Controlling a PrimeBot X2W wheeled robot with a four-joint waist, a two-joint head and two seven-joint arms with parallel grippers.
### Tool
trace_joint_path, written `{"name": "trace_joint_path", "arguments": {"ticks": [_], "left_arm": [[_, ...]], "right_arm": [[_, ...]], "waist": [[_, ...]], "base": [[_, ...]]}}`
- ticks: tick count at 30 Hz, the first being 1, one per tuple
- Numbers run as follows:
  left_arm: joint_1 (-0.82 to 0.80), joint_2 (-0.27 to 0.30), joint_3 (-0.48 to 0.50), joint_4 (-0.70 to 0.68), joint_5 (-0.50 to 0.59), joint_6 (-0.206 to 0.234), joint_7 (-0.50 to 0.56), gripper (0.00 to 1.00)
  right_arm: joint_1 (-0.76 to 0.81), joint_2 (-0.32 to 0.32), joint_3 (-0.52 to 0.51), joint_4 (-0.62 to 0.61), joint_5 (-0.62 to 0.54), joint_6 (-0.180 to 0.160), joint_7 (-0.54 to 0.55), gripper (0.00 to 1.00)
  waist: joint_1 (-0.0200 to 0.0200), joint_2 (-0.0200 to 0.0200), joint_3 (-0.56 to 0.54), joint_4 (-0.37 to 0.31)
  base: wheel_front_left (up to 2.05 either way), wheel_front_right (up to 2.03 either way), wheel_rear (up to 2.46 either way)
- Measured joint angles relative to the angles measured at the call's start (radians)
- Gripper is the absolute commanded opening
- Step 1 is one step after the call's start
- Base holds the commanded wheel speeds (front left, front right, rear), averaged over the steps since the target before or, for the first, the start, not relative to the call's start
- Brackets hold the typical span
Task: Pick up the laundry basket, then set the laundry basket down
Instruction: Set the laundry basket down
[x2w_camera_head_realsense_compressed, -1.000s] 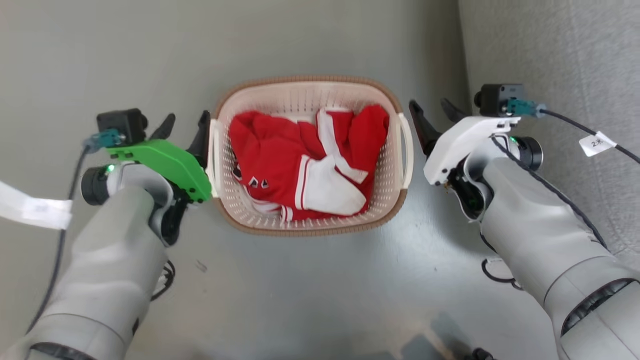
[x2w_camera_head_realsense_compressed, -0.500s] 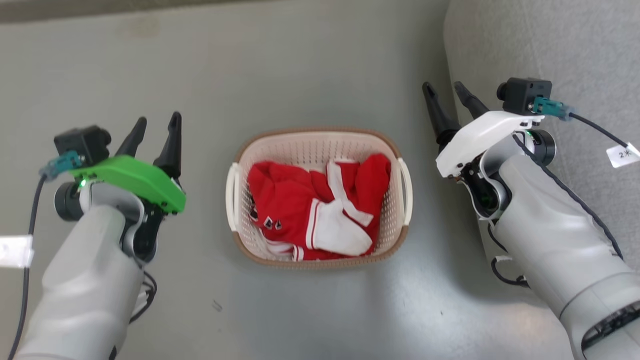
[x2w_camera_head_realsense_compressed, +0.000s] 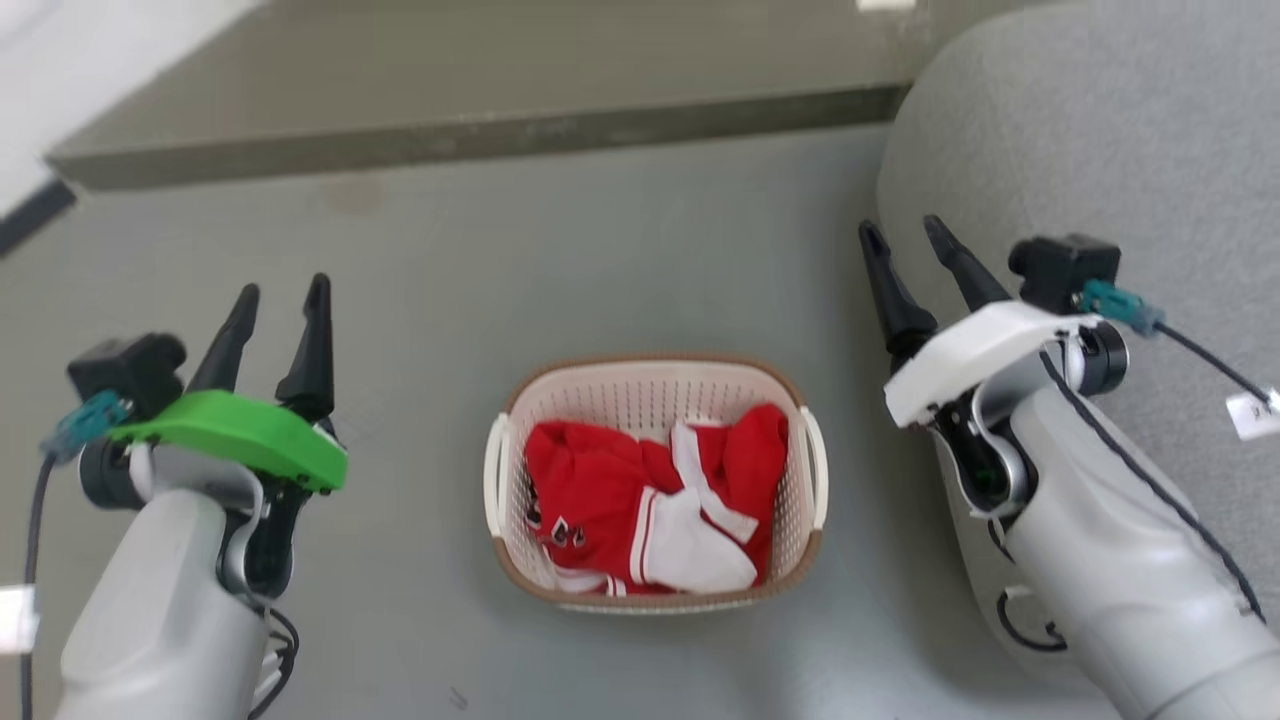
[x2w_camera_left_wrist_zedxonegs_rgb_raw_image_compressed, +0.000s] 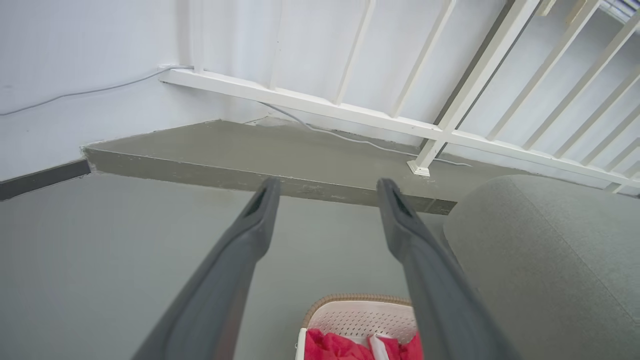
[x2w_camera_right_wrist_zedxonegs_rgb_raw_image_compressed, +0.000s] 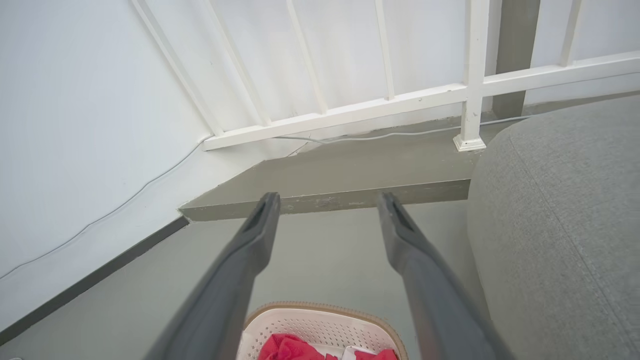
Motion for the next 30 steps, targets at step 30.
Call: {"name": "trace_joint_path", "arguments": {"ticks": [30], "left_arm": [[0.326,-0.069,0.167,-0.309,0.2,0.039,0.0,1.0]], "right_arm": [[0.303,-0.001,-0.127,-0.274,-0.167,-0.058,0.0,1.0]], "waist": [[0.0,0.0,-0.123,0.008]], "base": [[0.0,0.0,0.0]]}}
